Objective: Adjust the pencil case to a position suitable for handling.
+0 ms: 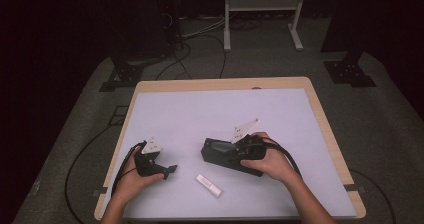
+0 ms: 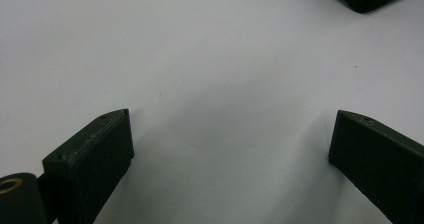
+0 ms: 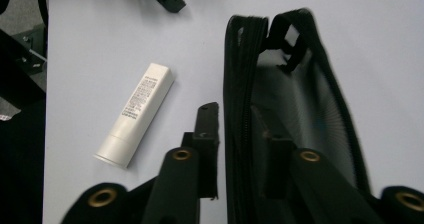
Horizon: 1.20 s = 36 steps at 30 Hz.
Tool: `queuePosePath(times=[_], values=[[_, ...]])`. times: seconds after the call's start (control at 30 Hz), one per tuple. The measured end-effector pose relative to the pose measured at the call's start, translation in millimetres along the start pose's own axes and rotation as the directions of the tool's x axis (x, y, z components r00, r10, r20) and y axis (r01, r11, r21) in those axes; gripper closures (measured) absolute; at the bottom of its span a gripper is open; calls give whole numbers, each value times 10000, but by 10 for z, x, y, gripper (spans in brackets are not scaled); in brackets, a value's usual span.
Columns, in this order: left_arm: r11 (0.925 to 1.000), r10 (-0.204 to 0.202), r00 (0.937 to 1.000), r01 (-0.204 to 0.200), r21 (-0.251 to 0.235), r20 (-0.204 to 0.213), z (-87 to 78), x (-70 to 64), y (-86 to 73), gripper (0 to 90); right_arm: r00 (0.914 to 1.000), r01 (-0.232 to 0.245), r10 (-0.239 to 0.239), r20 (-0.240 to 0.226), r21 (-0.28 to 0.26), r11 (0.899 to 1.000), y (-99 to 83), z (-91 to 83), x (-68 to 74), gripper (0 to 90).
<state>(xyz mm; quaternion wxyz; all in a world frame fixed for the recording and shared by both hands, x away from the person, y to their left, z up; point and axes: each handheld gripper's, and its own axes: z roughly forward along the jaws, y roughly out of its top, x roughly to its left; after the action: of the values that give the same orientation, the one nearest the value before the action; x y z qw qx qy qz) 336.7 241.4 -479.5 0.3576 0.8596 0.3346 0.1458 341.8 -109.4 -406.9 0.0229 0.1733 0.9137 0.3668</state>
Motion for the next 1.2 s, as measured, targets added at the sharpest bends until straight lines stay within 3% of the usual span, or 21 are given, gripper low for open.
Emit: queuePosePath(times=[0.37, 0.7, 0.83, 1.17, 1.2], values=[[10000, 2, 10000, -2, -1, -1, 0, -1, 0, 33, 9975, -262, 310, 640, -755, 9968, -71, -344, -62, 559], [10000, 11, 10000, -11, 3, -7, 0, -1, 0, 33, 9857, -603, 808, 1476, -1385, 9885, -245, -613, -217, 458], [10000, -7, 10000, 7, -19, -9, 1, -3, 0, 33, 9736, -892, 1198, 1941, -1595, 9832, -367, -718, -337, 409], [10000, 13, 10000, -13, 4, -9, 0, -2, 1, 32, 9295, -1733, 2263, 2912, -1969, 9650, -655, -915, -595, 303], [10000, 12, 10000, -12, 6, -9, 0, -2, 1, 32, 9295, -1733, 2263, 2912, -1969, 9650, -655, -915, -595, 303]])
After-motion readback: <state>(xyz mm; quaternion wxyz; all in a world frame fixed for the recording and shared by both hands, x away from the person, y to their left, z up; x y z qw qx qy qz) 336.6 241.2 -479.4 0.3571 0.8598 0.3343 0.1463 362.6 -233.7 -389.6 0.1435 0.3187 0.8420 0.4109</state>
